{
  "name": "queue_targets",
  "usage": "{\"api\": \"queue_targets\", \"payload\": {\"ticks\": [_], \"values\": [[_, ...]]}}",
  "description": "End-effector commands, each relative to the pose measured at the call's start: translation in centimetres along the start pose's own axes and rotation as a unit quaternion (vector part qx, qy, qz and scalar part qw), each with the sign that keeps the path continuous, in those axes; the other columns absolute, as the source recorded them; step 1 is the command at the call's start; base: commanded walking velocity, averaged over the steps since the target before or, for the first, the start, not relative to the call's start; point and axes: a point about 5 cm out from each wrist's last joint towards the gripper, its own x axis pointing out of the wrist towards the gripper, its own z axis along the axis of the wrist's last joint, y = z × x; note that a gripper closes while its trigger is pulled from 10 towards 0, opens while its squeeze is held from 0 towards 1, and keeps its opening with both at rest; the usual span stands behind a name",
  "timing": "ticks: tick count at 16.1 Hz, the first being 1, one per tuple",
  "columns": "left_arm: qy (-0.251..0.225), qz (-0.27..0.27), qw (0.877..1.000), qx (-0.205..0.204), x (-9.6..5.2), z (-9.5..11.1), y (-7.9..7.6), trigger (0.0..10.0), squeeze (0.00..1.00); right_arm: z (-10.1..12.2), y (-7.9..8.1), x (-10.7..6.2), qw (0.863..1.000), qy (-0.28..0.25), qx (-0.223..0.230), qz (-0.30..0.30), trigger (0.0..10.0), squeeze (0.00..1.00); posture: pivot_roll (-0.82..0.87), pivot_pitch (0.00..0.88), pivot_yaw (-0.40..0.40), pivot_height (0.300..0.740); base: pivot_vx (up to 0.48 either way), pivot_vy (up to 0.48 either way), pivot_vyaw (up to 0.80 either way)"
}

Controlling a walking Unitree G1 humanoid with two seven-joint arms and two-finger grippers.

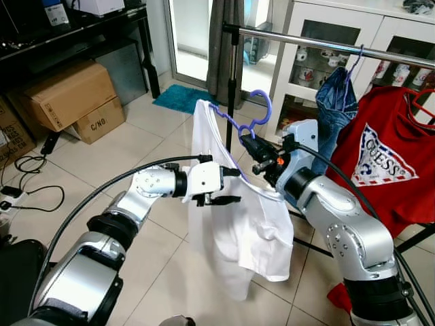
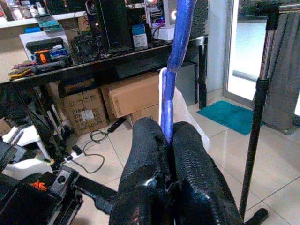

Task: Hang hanger

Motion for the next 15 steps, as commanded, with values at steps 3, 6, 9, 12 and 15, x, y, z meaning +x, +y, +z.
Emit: {"api": "queue_targets", "payload": {"ticks": [3, 6, 9, 12, 15], "values": [[-0.007, -0.01, 1.0, 0.015, 0.2, 0.5, 0.3, 0.0, 0.0, 0.7, 0.1, -0.1, 1.0, -0.015, -0.003, 0.007, 10.0, 0.0, -0.15, 0.0, 0.045, 0.74, 0.0, 0.0, 0.0], [-0.015, -0.011, 1.0, 0.016, 0.3, 0.6, 0.3, 0.0, 0.0, 0.6, 0.0, -0.2, 1.0, -0.012, -0.002, 0.003, 10.0, 0.0, -0.15, 0.0, 0.045, 0.74, 0.0, 0.0, 0.0], [-0.033, -0.017, 0.999, 0.01, 0.4, 0.8, 0.0, 0.0, 0.0, 0.4, -0.2, -0.1, 1.0, -0.002, -0.003, -0.008, 10.0, 0.0, -0.15, 0.0, 0.045, 0.74, 0.0, 0.0, 0.0], [-0.033, -0.033, 0.999, 0.002, 0.5, 0.5, -0.6, 0.0, 0.0, 0.3, -0.2, -0.1, 1.0, 0.002, -0.002, -0.009, 10.0, 0.0, -0.16, 0.0, 0.044, 0.74, 0.0, 0.0, 0.0], [-0.032, -0.04, 0.999, -0.009, 0.6, 0.3, -0.9, 0.0, 0.0, 0.3, -0.2, 0.0, 1.0, 0.004, -0.002, -0.009, 10.0, 0.0, -0.16, 0.0, 0.044, 0.74, 0.0, 0.0, 0.0]]}}
